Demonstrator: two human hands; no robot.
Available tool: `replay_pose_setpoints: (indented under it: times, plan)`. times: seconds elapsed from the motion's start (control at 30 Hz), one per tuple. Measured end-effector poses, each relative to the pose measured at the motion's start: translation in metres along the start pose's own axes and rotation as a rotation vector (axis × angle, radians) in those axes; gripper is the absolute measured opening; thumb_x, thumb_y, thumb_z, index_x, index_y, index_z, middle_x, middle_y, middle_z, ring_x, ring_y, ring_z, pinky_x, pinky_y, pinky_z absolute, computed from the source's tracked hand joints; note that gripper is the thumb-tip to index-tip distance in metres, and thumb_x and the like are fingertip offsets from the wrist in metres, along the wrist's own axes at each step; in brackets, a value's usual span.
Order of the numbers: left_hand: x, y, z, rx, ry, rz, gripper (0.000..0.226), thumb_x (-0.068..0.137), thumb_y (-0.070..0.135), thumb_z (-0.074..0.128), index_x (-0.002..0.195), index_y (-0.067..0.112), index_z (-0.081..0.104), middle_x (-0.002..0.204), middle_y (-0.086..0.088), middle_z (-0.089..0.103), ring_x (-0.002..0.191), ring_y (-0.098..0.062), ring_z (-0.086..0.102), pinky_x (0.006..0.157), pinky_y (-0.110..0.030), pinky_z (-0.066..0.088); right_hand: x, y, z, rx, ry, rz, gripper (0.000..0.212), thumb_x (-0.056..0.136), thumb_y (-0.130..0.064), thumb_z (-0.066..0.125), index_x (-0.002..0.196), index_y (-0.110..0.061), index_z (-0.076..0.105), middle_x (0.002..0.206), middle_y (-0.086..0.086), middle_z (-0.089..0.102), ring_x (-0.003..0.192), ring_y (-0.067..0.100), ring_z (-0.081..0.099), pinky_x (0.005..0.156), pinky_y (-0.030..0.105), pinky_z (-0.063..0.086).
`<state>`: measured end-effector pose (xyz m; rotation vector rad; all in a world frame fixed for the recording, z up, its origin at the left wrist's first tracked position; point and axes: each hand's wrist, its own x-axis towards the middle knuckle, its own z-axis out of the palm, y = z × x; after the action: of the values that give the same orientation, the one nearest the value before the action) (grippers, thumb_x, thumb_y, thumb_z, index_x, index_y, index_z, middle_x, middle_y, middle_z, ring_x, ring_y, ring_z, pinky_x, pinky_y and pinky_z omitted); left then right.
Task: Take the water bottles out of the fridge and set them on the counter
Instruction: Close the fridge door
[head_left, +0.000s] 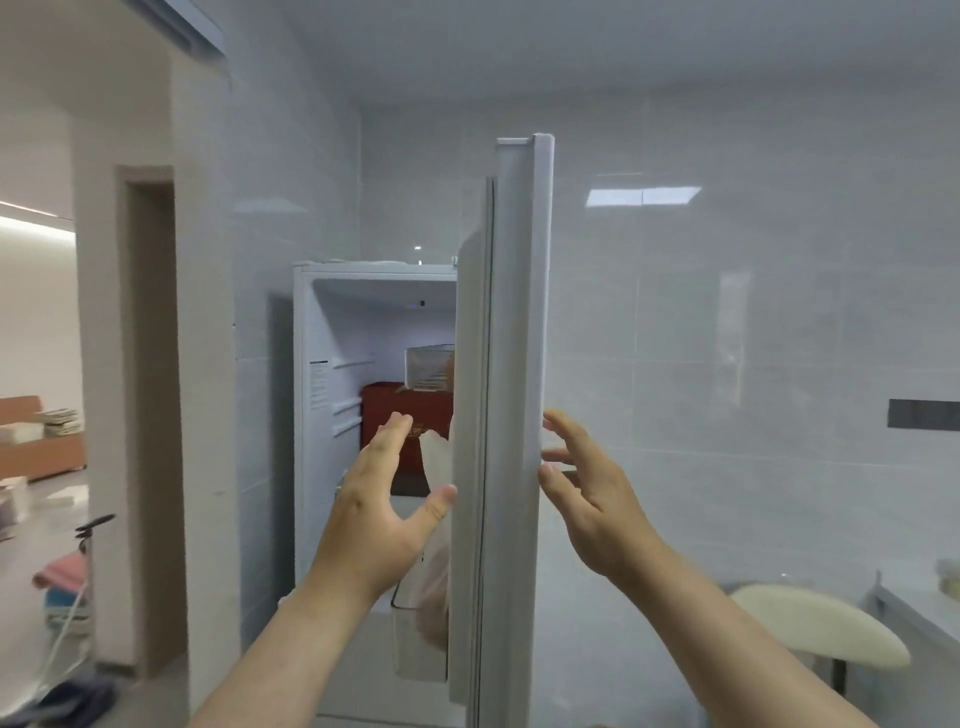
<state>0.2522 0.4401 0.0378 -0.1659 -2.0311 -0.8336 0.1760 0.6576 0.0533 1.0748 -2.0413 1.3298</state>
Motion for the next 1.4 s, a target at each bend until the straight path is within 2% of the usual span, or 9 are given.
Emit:
replay_pose_setpoints:
  times: [0.1,0.17,0.27,0.43,0.67,0.77,1.03,1.23,1.4]
  plan:
    - [0.003,-0.011,-0.005,0.057,-0.034,0.089,0.074,0.083,0.064,0.054,0.140,0.060,0.008,0.159,0.022,0.015,0.146,0.001,0.015,0.115,-0.028,0.021,0.023,-0.003,0.029,-0.088,-0.076,-0.113,0.058,0.098,-0.039,0.040,0.149,-0.052,0.017,0.150,-0.040,0.020,0.140,-0.001,0.034,0.111,0.029,0.038]
    - [0.004,-0.027,-0.011,0.101,-0.078,0.113,0.071,0.083,0.065,0.047,0.139,0.064,0.004,0.155,0.033,0.004,0.143,0.014,0.005,0.114,-0.022,0.016,0.039,-0.003,0.050,-0.150,-0.106,-0.165,0.060,0.099,-0.031,0.038,0.153,-0.042,0.014,0.157,-0.030,0.015,0.146,-0.002,0.021,0.118,0.031,0.029]
    - [0.005,-0.059,-0.026,0.166,-0.155,0.098,0.069,0.083,0.067,0.040,0.137,0.065,-0.003,0.152,0.038,-0.009,0.136,0.023,-0.008,0.113,-0.019,0.010,0.060,0.002,0.081,-0.290,-0.157,-0.215,0.062,0.102,-0.023,0.039,0.153,-0.042,0.008,0.162,-0.020,0.003,0.147,-0.007,0.001,0.118,0.020,0.011]
    - [0.016,-0.123,-0.058,0.207,-0.181,0.067,0.080,0.082,0.067,0.041,0.135,0.069,-0.018,0.152,0.039,-0.013,0.136,0.023,-0.009,0.110,-0.016,0.012,0.101,0.012,0.131,-0.447,-0.189,-0.296,0.064,0.102,-0.022,0.041,0.153,-0.039,0.006,0.163,-0.015,0.000,0.149,0.000,0.001,0.119,0.020,0.006]
    - [0.044,-0.224,-0.092,0.213,-0.261,0.024,0.095,0.085,0.058,0.056,0.131,0.066,-0.026,0.143,0.049,-0.020,0.122,0.033,-0.017,0.110,-0.019,0.013,0.175,0.039,0.192,-0.652,-0.152,-0.245,0.071,0.098,-0.043,0.041,0.154,-0.040,-0.002,0.165,-0.007,-0.007,0.152,0.014,-0.004,0.121,0.030,0.004]
    - [0.054,-0.257,-0.098,0.161,-0.279,-0.020,0.095,0.085,0.057,0.058,0.130,0.059,-0.026,0.140,0.047,-0.023,0.128,0.027,-0.017,0.111,-0.018,0.012,0.196,0.051,0.220,-0.754,-0.158,-0.271,0.077,0.093,-0.053,0.039,0.153,-0.040,-0.007,0.164,-0.004,-0.010,0.152,0.018,-0.006,0.121,0.030,-0.001]
    - [0.092,-0.332,-0.097,0.109,-0.233,-0.155,0.111,0.084,0.056,0.062,0.148,0.033,-0.027,0.161,0.019,-0.005,0.148,-0.009,0.014,0.114,-0.028,0.023,0.244,0.084,0.273,-0.982,-0.119,-0.293,0.096,0.079,-0.067,0.049,0.156,-0.031,0.005,0.165,0.006,0.005,0.151,0.034,0.006,0.120,0.055,0.010]
    - [0.127,-0.376,-0.080,0.252,-0.103,-0.091,0.107,0.088,0.051,0.059,0.144,0.036,-0.031,0.160,0.012,-0.022,0.146,-0.003,-0.006,0.117,-0.032,0.024,0.278,0.125,0.283,-1.000,-0.052,-0.331,0.094,0.075,-0.065,0.055,0.153,-0.024,0.023,0.161,0.016,0.022,0.148,0.038,0.019,0.117,0.060,0.018]
    - [0.161,-0.396,-0.064,0.468,-0.030,0.004,0.089,0.087,0.047,0.061,0.155,0.027,0.008,0.159,0.003,-0.024,0.150,-0.030,0.012,0.108,-0.036,0.034,0.301,0.156,0.285,-0.994,-0.028,-0.434,0.090,0.075,-0.062,0.059,0.150,-0.017,0.038,0.158,0.017,0.029,0.146,0.038,0.027,0.115,0.062,0.020]
